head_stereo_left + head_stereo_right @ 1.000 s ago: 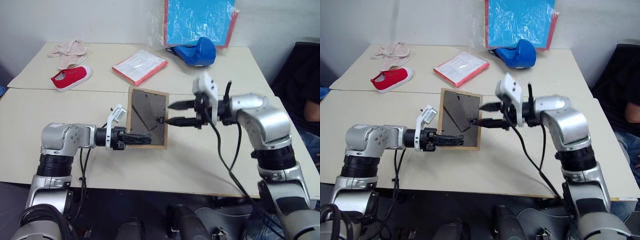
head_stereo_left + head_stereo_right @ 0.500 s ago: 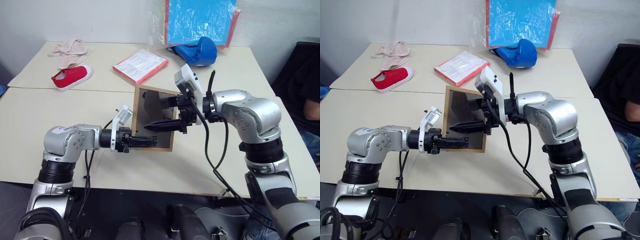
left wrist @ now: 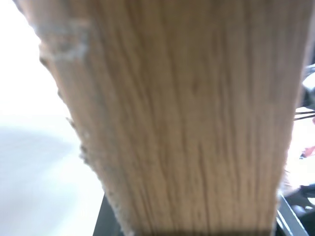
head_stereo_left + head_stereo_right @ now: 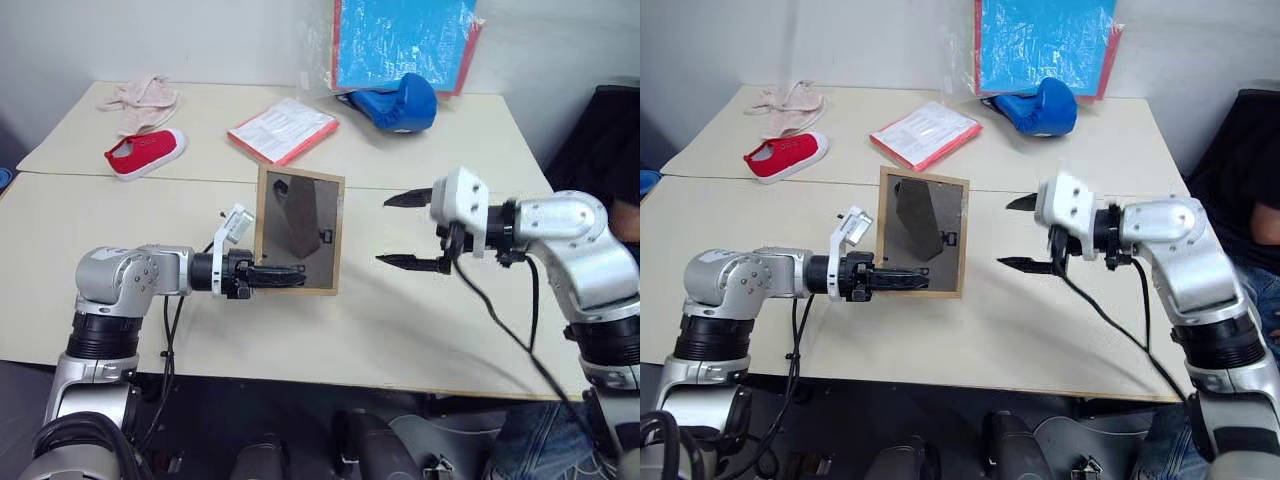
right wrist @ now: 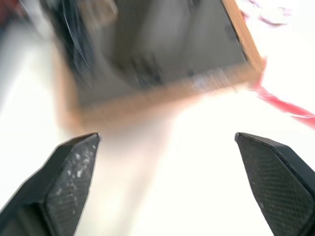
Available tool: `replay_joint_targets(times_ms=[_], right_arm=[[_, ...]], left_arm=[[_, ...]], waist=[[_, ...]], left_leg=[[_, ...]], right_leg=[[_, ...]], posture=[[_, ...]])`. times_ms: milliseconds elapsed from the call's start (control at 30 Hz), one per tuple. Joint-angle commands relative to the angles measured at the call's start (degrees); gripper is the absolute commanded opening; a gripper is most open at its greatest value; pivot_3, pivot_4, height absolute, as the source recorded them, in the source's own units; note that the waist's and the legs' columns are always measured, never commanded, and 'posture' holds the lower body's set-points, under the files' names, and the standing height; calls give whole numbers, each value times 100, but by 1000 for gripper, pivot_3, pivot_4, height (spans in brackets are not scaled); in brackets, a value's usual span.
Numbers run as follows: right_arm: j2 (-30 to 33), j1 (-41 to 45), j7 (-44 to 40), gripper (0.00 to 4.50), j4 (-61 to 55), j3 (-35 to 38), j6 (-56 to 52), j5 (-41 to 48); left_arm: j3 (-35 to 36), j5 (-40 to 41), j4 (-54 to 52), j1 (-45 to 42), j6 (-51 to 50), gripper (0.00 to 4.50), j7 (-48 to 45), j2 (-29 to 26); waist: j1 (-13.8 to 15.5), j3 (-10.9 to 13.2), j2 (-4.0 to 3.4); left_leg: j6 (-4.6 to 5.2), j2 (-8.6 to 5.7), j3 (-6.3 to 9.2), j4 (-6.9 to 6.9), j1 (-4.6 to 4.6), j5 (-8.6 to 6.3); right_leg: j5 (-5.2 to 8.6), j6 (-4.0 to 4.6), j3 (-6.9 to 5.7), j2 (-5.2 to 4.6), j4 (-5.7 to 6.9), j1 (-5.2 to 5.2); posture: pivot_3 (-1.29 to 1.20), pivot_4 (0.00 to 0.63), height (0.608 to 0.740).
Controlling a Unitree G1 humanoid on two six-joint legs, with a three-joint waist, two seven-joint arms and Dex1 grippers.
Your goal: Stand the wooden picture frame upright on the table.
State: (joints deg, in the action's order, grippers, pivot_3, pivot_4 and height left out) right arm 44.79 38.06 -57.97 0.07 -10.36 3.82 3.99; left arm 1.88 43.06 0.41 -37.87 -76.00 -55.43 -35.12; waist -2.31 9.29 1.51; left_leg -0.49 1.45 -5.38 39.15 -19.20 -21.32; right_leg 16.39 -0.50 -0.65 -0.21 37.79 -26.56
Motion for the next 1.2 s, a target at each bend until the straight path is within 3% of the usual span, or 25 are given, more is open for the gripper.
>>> replay_joint_targets(times_ms=[33,200,400,500,667,733,933,1100,1200], right_arm=[[-72,519,2448,4500,1644,-406,4567,-2765],[-344,1425,5929,4500,2818,-747,5796,-5443],[-705,2099,8271,4500,3226,-1391,5738,-6898],[-749,2323,8880,3630,3423,-1758,5661,-7332],[-792,2578,9305,1900,3729,-2124,5608,-7519],[-769,2676,9400,1554,3840,-2206,5659,-7473],[-645,2867,9552,1271,3917,-2354,5875,-7324],[-603,2988,9378,1270,4175,-2386,6208,-7047],[-714,3017,8708,1270,4749,-2356,6795,-6267]], left_arm=[[187,442,-265,-238,-244,1101,-147,-66],[200,686,-270,-330,-523,1101,-116,-77],[69,752,-314,-416,-622,1101,-90,-93],[83,742,-270,-441,-611,1101,-54,-97],[167,740,-309,-386,-470,1101,-37,-173],[257,761,-417,-270,-397,1101,-37,-279],[868,927,-367,-91,-349,2913,98,-647],[2372,1184,-1046,587,-82,4321,248,-1458],[3416,1543,-1866,1161,28,4500,322,-1656]], waist=[[-61,16,1],[-126,43,2],[-121,43,2],[-108,43,2],[-95,43,2],[-118,43,2],[-130,43,2],[-266,46,6],[-272,46,6]], left_leg=[[-5,0,-1,0,1,3],[-28,4,-10,-2,-2,19],[-35,6,-9,-1,2,23],[-35,7,-7,-2,3,23],[-34,5,-7,-2,0,23],[-34,6,-6,-3,-2,23],[-37,4,-7,-3,5,25],[-37,8,-5,-9,-1,25],[-36,8,-7,-8,1,24]], right_leg=[[0,-1,1,0,2,-2],[3,7,13,8,23,-21],[9,18,14,11,34,-22],[10,19,13,12,38,-22],[10,18,13,12,32,-22],[10,19,11,12,32,-24],[10,19,15,13,40,-22],[11,21,14,14,34,-30],[11,21,15,13,34,-27]], posture=[[0,150,740],[0,150,740],[0,150,740],[0,150,740],[0,150,740],[0,150,740],[0,150,740],[0,150,740],[0,150,740]])
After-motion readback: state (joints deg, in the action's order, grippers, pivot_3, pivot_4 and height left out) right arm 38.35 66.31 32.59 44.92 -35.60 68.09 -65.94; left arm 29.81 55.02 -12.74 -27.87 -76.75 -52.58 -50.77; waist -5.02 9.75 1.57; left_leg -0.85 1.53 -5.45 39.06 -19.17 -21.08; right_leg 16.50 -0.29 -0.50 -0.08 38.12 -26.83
